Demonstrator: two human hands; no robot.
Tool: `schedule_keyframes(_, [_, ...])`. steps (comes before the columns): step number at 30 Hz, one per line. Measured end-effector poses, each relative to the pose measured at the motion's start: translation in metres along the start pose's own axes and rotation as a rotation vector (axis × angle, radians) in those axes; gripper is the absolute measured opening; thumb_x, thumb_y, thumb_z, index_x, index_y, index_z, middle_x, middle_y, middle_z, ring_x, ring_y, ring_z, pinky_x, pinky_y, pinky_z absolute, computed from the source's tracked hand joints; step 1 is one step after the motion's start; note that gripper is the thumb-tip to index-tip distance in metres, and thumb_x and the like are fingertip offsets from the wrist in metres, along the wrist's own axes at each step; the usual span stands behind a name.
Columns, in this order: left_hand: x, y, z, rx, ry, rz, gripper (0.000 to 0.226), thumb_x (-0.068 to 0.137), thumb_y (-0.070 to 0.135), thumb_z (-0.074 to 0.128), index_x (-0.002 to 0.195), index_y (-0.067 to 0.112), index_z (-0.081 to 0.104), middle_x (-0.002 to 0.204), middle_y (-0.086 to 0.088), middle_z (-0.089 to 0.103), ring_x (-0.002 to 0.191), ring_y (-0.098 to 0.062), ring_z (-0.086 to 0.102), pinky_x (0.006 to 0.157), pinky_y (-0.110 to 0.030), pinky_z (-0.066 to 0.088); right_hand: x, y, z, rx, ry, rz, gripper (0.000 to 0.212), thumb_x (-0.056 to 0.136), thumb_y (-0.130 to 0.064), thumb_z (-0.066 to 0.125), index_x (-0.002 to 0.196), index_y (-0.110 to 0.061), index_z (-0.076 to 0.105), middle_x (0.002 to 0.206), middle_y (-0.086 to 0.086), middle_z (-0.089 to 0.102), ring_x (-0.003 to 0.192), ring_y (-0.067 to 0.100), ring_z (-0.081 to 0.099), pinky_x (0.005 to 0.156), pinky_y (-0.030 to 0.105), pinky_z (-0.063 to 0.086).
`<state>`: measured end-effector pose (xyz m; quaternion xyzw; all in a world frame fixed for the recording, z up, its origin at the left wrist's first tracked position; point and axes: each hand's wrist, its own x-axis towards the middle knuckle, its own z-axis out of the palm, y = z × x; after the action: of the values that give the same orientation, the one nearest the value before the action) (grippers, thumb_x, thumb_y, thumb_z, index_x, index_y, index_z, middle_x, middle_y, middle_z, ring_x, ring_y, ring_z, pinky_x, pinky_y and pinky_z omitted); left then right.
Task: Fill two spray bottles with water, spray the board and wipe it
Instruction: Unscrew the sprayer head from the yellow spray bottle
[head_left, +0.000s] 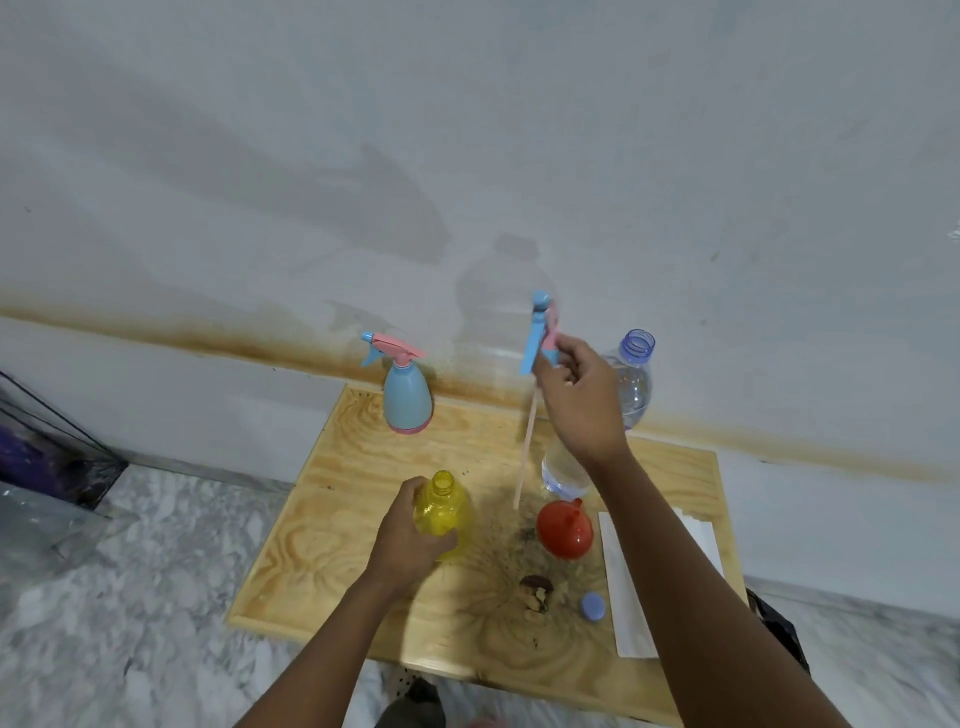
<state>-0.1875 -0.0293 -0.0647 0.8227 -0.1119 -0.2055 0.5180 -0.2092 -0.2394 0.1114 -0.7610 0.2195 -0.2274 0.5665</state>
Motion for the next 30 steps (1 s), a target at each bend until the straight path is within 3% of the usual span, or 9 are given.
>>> schedule_keyframes(2, [-0.001,-0.003,-0.001,0.003,0.009,-0.002,0.067,0.069,0.005,0.085,0.117,0.033,0.047,0.111,0.005,0.060,0.097,0.002,0.058,0.073,-0.009,0.046,-0.007,0.021,0.007,-0.061,-0.056,0.076,0.027,0.093,-0.030,0.067,0.117,-0.018,0.062,0.099,0.004,0.070,0.082,0.013,0.064,0.072,0.022,0.052])
schedule_keyframes(6, [-0.001,-0.007,-0.003,0.010,-0.024,0.013,0.066,0.064,0.021,0.085,0.116,0.038,0.048,0.115,0.008,0.060,0.101,0.005,0.056,0.080,-0.014,0.044,-0.017,0.056,0.022,-0.189,-0.075,0.203,0.017,0.091,-0.023,0.070,0.103,-0.020,0.058,0.077,-0.010,0.058,0.067,0.002,0.055,0.059,0.006,0.041])
schedule_keyframes(9, [0.000,-0.013,-0.004,0.011,-0.012,0.012,0.079,0.065,0.039,0.087,0.133,0.031,0.049,0.130,0.012,0.057,0.120,-0.002,0.053,0.095,-0.017,0.041,-0.017,0.091,0.036,-0.287,-0.120,0.287,0.035,0.088,-0.030,0.074,0.114,-0.009,0.062,0.092,-0.003,0.063,0.083,0.012,0.060,0.072,0.021,0.043])
schedule_keyframes(11, [0.000,-0.012,-0.006,0.010,0.015,0.027,0.069,0.071,0.035,0.087,0.131,0.034,0.053,0.129,0.014,0.059,0.120,0.000,0.053,0.098,-0.019,0.042,-0.018,0.109,0.045,-0.333,-0.170,0.329,0.037,0.088,-0.031,0.073,0.114,-0.008,0.061,0.097,-0.001,0.063,0.087,0.015,0.059,0.073,0.026,0.042])
schedule_keyframes(15, [0.001,-0.011,-0.010,0.023,0.001,0.087,0.056,0.073,0.025,0.088,0.111,0.049,0.055,0.112,0.023,0.064,0.107,0.008,0.058,0.086,-0.008,0.043,-0.021,0.142,0.061,-0.393,-0.209,0.406,0.033,0.089,-0.032,0.071,0.112,-0.011,0.061,0.092,-0.003,0.059,0.088,0.018,0.059,0.074,0.028,0.041])
schedule_keyframes(22, [0.007,-0.016,-0.015,0.016,-0.040,0.129,0.059,0.068,0.035,0.091,0.117,0.037,0.059,0.116,0.012,0.066,0.112,-0.007,0.061,0.093,-0.030,0.052,-0.029,0.187,0.076,-0.441,-0.205,0.525,0.039,0.084,-0.051,0.066,0.100,-0.016,0.062,0.089,-0.005,0.067,0.084,0.015,0.064,0.069,0.033,0.048])
schedule_keyframes(30, [0.008,-0.015,-0.014,0.003,-0.027,0.111,0.059,0.066,0.028,0.093,0.111,0.042,0.058,0.113,0.013,0.067,0.108,-0.002,0.062,0.091,-0.021,0.052,-0.037,0.211,0.082,-0.416,-0.131,0.542,0.033,0.081,-0.047,0.067,0.099,-0.020,0.061,0.086,-0.005,0.069,0.080,0.015,0.067,0.072,0.038,0.058])
